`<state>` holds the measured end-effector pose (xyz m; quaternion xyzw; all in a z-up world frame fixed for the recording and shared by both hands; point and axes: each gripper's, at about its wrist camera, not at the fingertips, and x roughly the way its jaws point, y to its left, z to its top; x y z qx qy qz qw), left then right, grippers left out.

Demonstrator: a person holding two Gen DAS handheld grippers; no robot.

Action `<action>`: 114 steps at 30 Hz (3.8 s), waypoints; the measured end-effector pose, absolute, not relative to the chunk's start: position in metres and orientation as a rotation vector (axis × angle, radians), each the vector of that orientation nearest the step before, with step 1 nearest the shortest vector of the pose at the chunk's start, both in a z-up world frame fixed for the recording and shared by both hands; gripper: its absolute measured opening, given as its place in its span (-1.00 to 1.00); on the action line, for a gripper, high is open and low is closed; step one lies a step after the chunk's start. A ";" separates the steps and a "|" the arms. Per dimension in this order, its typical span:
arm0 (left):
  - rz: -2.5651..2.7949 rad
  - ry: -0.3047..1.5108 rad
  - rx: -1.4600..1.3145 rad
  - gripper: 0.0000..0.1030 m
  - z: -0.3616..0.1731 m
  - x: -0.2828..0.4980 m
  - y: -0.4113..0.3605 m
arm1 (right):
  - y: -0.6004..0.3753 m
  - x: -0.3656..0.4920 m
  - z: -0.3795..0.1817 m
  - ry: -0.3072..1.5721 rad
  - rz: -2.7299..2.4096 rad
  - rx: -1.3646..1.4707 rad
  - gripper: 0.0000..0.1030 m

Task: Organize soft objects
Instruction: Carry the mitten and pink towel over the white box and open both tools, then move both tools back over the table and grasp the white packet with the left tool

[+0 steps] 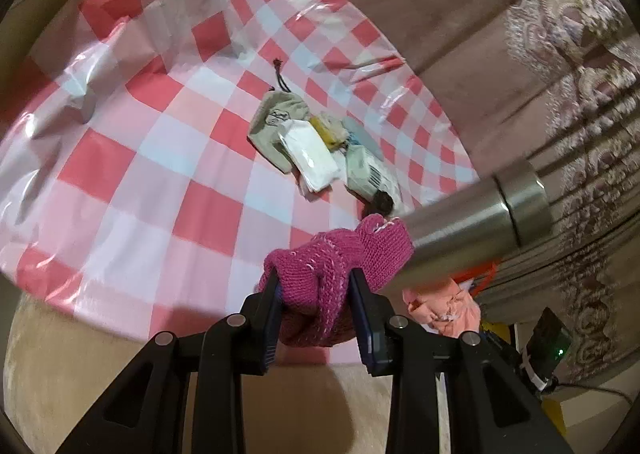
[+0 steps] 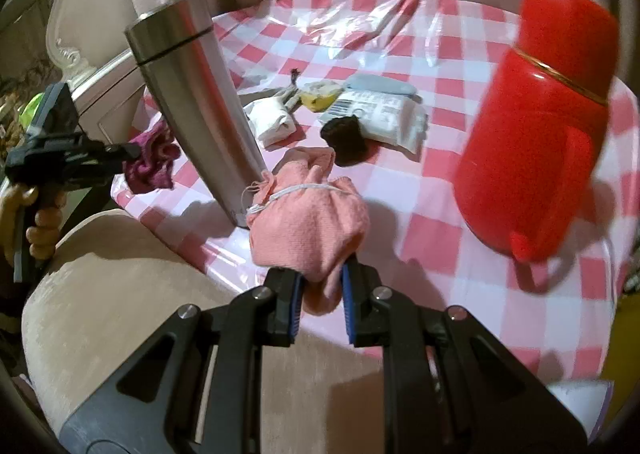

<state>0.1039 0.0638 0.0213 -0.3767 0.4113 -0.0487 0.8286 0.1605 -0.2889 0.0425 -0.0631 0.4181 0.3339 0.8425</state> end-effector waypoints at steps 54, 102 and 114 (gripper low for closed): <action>-0.695 0.999 -0.313 0.22 0.076 0.081 -0.259 | -0.542 0.061 0.092 0.830 0.061 0.063 0.38; 0.128 0.818 -0.280 0.39 0.068 0.093 0.029 | -0.278 0.162 0.075 0.781 0.420 -0.227 0.87; 0.074 0.876 -0.252 0.38 0.043 0.159 0.051 | -0.241 0.210 0.049 0.807 0.500 -0.251 0.87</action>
